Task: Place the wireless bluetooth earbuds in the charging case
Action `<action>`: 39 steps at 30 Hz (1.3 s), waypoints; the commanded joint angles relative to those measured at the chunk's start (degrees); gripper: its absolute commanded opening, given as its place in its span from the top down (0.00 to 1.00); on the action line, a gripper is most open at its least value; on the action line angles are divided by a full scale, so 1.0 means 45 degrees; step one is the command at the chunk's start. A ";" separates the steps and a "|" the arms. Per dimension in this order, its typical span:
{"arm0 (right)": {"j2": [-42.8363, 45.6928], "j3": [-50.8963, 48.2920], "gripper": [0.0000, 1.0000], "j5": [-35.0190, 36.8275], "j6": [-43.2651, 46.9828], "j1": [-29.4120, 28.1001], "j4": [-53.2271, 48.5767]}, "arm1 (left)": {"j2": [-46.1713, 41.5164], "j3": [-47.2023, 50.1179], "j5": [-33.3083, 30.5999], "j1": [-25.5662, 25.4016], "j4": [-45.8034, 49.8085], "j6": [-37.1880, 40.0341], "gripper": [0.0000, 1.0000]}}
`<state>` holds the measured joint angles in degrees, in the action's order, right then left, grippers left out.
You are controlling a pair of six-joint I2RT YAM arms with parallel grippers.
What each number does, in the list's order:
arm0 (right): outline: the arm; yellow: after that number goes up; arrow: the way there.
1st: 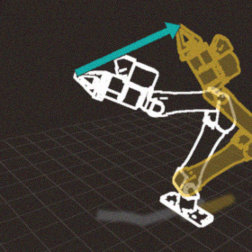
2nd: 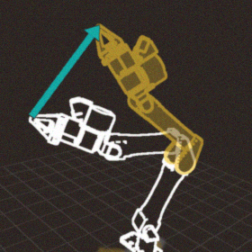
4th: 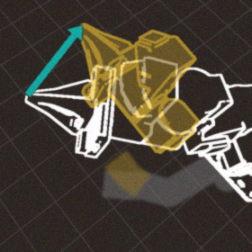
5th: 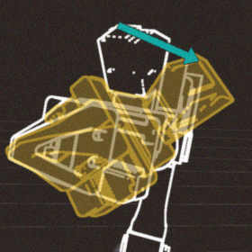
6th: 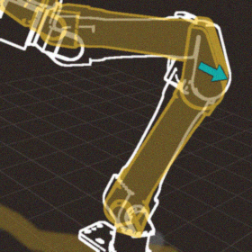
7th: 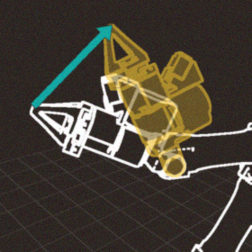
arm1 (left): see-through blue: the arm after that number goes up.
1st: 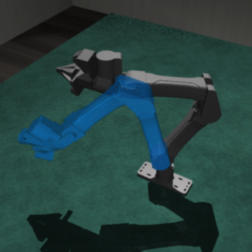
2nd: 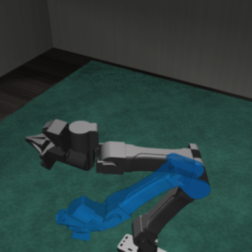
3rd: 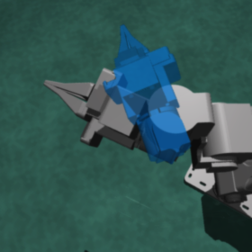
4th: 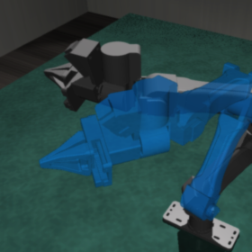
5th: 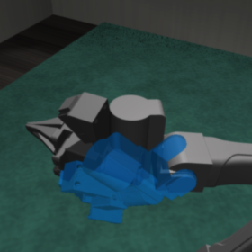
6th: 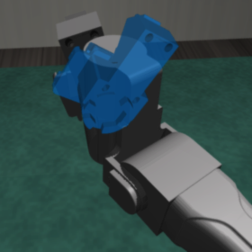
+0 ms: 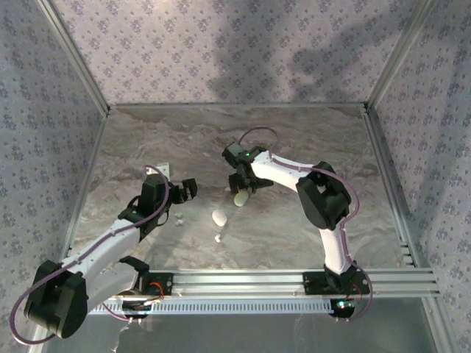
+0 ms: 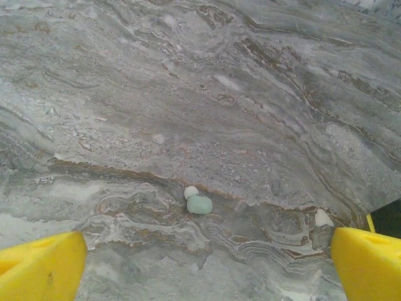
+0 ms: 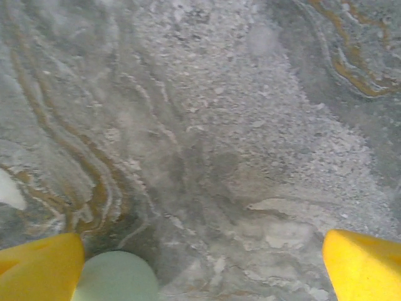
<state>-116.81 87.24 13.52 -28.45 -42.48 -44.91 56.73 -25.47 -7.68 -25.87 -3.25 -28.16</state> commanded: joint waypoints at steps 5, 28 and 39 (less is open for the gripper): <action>0.0483 -0.0774 0.02 0.0498 0.0116 0.0235 -0.0553 | 0.0321 -0.0477 0.0380 0.0045 -0.0392 -0.0092 0.00; 0.4266 -0.4094 0.05 -0.0997 0.1085 -0.0004 -0.0635 | 0.0538 -0.0513 0.0523 0.0050 -0.0529 -0.0059 0.00; 0.3908 -0.3440 0.11 -0.2610 0.4707 -0.1771 0.0353 | 0.0315 -0.0492 0.0402 0.0045 -0.0354 -0.0061 0.00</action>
<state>-96.82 69.49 3.90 -13.30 -50.09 -43.11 58.72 -25.78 -5.98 -25.87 -4.14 -28.16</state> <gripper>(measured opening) 0.908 0.997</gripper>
